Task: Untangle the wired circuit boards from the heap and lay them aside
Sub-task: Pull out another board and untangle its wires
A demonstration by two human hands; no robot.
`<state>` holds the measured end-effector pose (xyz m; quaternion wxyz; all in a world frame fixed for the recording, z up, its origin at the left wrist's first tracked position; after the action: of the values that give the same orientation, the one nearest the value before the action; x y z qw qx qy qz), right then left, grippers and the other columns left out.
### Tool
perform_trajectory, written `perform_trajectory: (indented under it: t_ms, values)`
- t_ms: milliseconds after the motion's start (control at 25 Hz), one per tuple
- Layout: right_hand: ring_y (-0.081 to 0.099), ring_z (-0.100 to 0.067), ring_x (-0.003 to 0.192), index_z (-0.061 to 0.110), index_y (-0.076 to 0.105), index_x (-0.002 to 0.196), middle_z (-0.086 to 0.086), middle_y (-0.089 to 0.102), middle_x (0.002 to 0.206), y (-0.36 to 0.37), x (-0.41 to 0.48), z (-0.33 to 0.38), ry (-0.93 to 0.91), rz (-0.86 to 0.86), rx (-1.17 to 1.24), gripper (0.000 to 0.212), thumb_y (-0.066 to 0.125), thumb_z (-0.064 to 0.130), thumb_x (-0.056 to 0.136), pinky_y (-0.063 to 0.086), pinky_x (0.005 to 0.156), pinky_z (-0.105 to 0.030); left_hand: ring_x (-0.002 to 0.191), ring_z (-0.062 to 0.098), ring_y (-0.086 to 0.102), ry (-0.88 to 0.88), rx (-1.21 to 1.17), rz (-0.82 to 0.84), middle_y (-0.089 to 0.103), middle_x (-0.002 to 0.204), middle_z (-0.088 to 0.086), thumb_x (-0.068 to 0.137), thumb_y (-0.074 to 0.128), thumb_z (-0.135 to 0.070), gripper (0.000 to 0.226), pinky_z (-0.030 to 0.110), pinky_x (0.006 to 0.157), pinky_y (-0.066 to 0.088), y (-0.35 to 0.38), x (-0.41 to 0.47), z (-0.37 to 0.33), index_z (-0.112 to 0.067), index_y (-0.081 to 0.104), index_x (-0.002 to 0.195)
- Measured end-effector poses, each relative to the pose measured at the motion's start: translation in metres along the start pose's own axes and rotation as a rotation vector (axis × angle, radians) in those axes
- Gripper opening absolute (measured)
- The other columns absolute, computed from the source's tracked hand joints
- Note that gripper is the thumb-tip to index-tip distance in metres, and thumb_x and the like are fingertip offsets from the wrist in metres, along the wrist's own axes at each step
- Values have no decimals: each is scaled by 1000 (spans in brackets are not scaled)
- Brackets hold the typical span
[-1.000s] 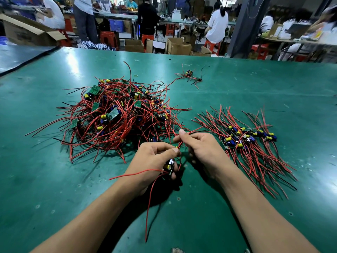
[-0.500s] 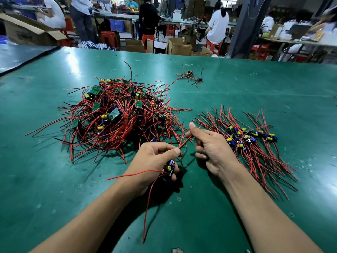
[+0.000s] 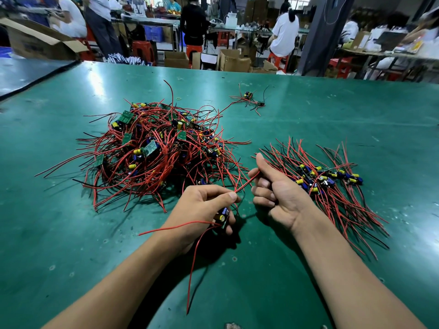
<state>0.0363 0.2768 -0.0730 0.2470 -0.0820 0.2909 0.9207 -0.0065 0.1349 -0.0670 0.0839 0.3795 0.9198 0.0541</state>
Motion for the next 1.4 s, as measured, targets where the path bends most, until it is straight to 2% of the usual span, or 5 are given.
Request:
perform_trajectory:
  t_ms: [200,480,880,1160,1400]
  values:
    - [26,-3,36,8,72,97,7,39,58,-1,1,-2,-75,-23,-234,62,58,67,84,20,34,-16,54,26,65,61,-95,-20,70,70,19,95,59,-15,17,30,56,57,-2,-2,-9,-1,68,91]
    - [45,-8,59,27,68,71,8,59,62,36,-22,2,-520,130,-1047,21,83,15,80,41,62,-28,77,17,70,361,-86,-198,76,90,12,101,50,-15,13,27,64,56,-23,-5,-46,-7,58,96]
    - [40,-5,55,24,54,75,7,49,60,59,-54,21,-833,83,-868,39,51,58,94,33,54,-21,79,20,68,330,-147,-291,76,90,11,99,53,-15,9,40,73,54,-34,-6,-50,-12,55,91]
    - [37,-8,45,23,66,61,1,49,59,42,-30,15,-461,46,-261,32,64,37,90,28,38,-16,87,25,71,279,-221,-94,73,105,13,75,68,-8,36,31,69,55,-22,-3,-42,-11,52,108]
    - [48,-22,49,10,68,72,-13,49,61,56,-34,4,-270,379,-280,28,60,29,91,46,46,-37,44,22,57,-91,-306,70,62,61,12,79,53,-37,33,24,43,47,2,-4,-16,-8,67,76]
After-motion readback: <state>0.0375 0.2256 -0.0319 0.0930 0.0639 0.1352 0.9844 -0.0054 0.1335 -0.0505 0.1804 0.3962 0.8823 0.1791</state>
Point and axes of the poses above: each hand's wrist, its own x-axis towards the middle knuckle, its own y-axis out of the palm, z = x × y, the point moved 8 cm from there along x, towards the middle knuckle
